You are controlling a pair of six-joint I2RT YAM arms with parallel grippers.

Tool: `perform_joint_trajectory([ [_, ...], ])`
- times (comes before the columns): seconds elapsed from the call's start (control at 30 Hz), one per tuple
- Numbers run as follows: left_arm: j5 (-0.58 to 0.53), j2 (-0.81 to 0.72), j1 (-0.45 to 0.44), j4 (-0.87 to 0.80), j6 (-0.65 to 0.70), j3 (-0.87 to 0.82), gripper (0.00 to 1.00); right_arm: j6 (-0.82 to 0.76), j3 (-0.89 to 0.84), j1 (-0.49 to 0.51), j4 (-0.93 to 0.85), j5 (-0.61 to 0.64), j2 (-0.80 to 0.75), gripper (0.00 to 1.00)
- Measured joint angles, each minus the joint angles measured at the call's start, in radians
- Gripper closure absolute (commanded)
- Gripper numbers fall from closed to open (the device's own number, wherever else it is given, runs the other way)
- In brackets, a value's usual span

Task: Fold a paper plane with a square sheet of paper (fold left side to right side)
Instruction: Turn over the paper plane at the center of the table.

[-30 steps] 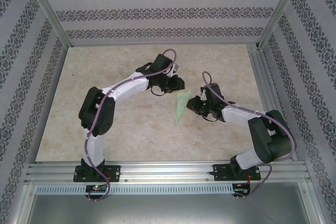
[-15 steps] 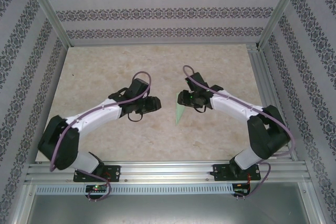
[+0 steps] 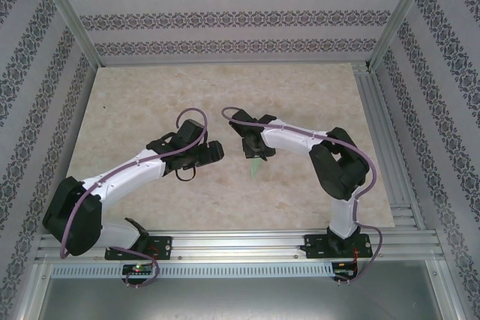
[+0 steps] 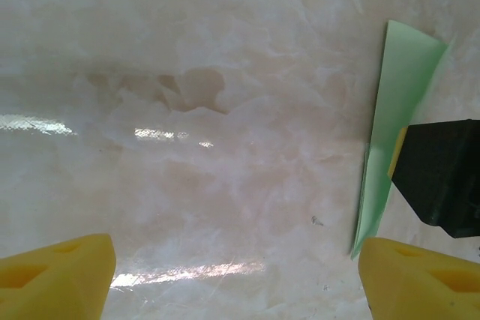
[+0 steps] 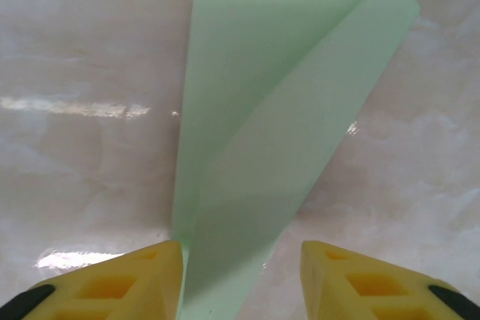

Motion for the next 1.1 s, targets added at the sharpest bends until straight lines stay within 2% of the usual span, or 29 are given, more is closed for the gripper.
perform_joint_trajectory([
  [0.27, -0.012, -0.008, 0.0, -0.011, 0.0, -0.008, 0.15, 0.002, -0.006, -0.001, -0.025, 0.021, -0.002, 0.84],
  [0.37, -0.012, -0.009, 0.0, -0.013, 0.0, -0.008, 0.15, 0.005, -0.058, -0.01, -0.011, 0.008, -0.064, 1.0],
  [0.47, -0.014, -0.009, 0.0, -0.015, 0.0, -0.008, 0.15, 0.001, -0.14, -0.044, 0.029, -0.04, -0.163, 1.0],
  [0.67, -0.017, -0.009, 0.0, -0.028, 0.0, -0.007, 0.14, -0.048, -0.29, -0.158, 0.159, -0.22, -0.367, 1.0],
  [0.83, -0.019, -0.009, 0.0, -0.035, 0.0, -0.007, 0.14, -0.075, -0.451, -0.264, 0.365, -0.469, -0.507, 1.0],
  [0.93, -0.019, -0.009, 0.0, -0.036, 0.0, -0.007, 0.14, -0.073, -0.529, -0.324, 0.469, -0.595, -0.501, 1.0],
  [1.03, -0.019, -0.01, 0.0, -0.036, 0.0, -0.007, 0.14, -0.075, -0.566, -0.359, 0.524, -0.67, -0.437, 0.97],
  [1.1, -0.019, -0.01, 0.0, -0.037, 0.0, -0.007, 0.14, -0.081, -0.573, -0.37, 0.53, -0.684, -0.399, 0.88],
])
